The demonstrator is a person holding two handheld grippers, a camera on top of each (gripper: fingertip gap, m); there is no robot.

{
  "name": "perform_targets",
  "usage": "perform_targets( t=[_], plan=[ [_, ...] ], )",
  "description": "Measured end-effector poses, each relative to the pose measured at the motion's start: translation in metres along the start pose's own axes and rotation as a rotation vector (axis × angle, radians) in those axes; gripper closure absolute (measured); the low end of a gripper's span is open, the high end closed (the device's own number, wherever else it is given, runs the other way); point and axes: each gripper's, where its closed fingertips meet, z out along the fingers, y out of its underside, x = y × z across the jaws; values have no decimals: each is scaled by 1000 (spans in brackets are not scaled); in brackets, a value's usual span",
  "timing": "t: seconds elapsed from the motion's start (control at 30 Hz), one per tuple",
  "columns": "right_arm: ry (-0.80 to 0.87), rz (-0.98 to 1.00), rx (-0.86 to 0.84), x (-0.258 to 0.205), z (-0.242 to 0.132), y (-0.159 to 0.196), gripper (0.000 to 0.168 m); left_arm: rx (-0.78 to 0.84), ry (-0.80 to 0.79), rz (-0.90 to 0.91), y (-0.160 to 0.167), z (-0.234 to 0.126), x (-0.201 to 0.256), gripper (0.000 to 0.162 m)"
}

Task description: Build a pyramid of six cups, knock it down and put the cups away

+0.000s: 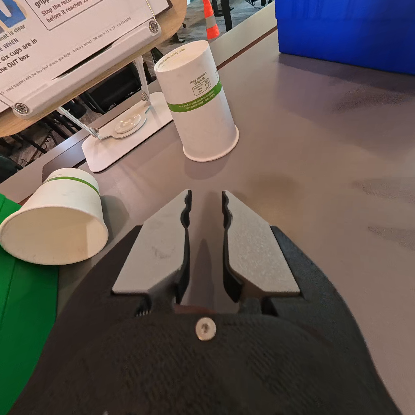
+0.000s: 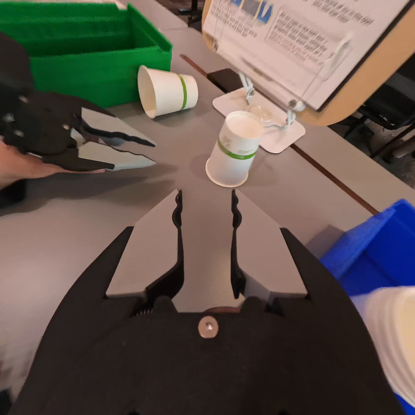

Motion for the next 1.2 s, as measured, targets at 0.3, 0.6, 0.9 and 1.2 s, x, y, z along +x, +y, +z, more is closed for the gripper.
perform_targets(
  t=[0.3, 0.6, 0.9, 1.2],
  plan=[
    [164, 11, 148, 6, 74, 49, 129, 12, 1, -117, 1, -2, -12, 137],
    [66, 122, 116, 5, 75, 60, 117, -87, 77, -33, 13, -1, 11, 138],
    [63, 128, 89, 2, 72, 66, 117, -175, 75, 115, 25, 4, 28, 124],
    [53, 144, 98, 2, 71, 65, 123, -146, 230, 102, -21, 25, 24, 128]
  ],
)
